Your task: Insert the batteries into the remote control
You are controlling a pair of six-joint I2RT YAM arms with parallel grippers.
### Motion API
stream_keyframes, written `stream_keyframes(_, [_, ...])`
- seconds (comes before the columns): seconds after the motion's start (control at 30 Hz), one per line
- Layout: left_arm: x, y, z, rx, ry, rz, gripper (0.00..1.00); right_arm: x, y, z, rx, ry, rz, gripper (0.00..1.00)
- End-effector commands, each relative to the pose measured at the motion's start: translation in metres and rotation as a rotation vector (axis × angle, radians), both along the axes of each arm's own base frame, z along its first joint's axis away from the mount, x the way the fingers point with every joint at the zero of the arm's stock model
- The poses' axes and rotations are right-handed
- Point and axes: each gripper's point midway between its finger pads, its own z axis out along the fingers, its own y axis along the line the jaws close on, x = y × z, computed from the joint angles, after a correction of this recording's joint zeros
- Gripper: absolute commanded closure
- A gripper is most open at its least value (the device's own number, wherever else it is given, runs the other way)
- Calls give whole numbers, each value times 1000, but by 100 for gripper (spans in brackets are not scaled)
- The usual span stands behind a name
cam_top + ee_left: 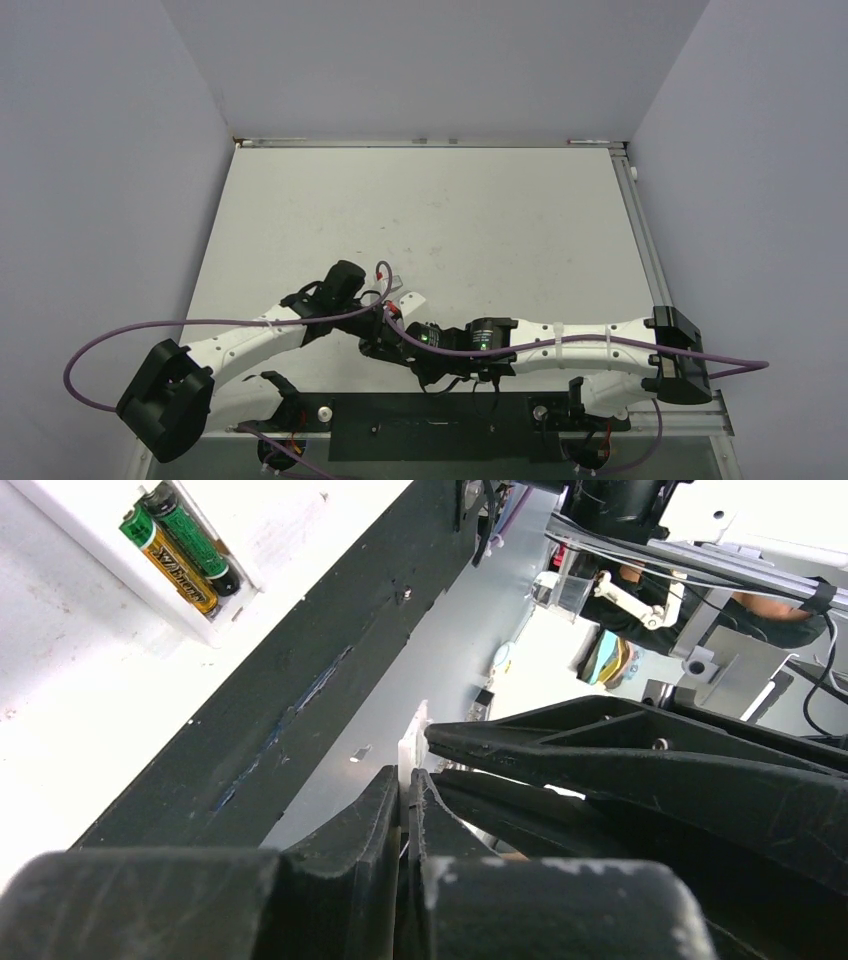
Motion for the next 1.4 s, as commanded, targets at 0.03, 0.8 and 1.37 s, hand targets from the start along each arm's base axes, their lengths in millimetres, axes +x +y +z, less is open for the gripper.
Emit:
stream_keyframes(0.03, [7, -9, 13, -71, -45, 7, 100, 4, 8, 29, 89, -38, -19, 75])
stream_keyframes(0.8, [3, -1, 32, -151, 254, 278, 100, 0, -5, 44, -262, -509, 320, 42])
stream_keyframes(1.37, [-8, 4, 31, -181, 321, 276, 100, 13, -3, 30, -464, -643, 349, 79])
